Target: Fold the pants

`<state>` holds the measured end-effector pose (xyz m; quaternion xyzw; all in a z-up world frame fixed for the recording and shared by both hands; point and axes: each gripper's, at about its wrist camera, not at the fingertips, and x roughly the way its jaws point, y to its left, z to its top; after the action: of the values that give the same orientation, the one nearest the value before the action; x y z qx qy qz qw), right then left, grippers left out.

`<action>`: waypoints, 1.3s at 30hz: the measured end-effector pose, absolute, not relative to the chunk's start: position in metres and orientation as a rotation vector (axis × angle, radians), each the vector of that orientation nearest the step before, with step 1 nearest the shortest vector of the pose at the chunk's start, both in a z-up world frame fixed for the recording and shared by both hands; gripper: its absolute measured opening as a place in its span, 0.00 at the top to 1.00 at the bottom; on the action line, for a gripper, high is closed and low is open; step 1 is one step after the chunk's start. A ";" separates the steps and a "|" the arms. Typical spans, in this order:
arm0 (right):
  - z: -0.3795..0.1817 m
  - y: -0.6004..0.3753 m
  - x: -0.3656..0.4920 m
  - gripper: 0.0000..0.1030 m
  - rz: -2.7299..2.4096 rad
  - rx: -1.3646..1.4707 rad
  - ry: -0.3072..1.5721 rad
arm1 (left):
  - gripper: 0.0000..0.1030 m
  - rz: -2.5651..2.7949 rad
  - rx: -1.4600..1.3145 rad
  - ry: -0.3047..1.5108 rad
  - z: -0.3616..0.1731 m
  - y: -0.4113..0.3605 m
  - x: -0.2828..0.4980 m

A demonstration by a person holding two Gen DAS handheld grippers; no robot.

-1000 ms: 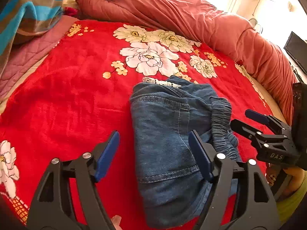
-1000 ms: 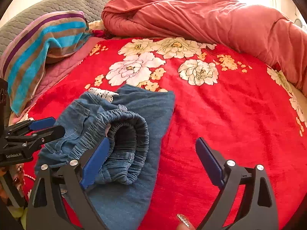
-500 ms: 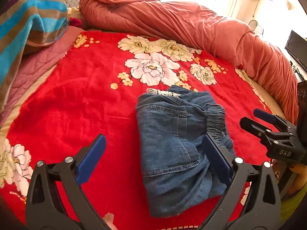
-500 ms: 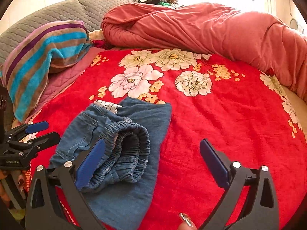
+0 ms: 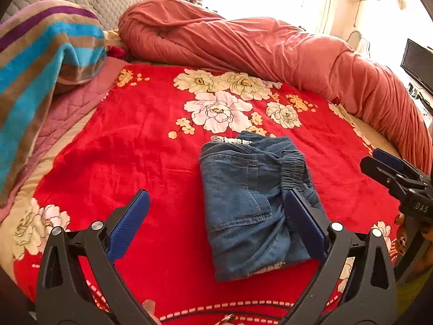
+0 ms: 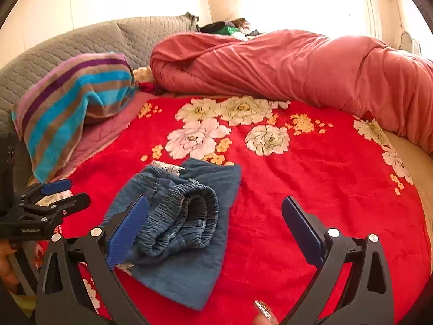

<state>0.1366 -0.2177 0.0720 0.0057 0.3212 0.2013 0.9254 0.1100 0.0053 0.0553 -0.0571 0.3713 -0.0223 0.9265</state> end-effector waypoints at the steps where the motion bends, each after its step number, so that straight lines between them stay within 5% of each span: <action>1: 0.075 -0.219 0.131 0.04 0.414 0.012 0.648 | 0.09 -0.044 -0.112 0.754 0.058 0.005 0.106; 39: 0.050 -0.221 0.003 0.04 0.395 -0.044 0.636 | 0.09 -0.038 -0.112 0.743 0.039 -0.005 -0.023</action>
<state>0.0025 -0.2208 0.0499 -0.0217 0.3105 0.1930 0.9305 -0.0233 -0.0052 0.0387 -0.0545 0.3630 -0.0184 0.9300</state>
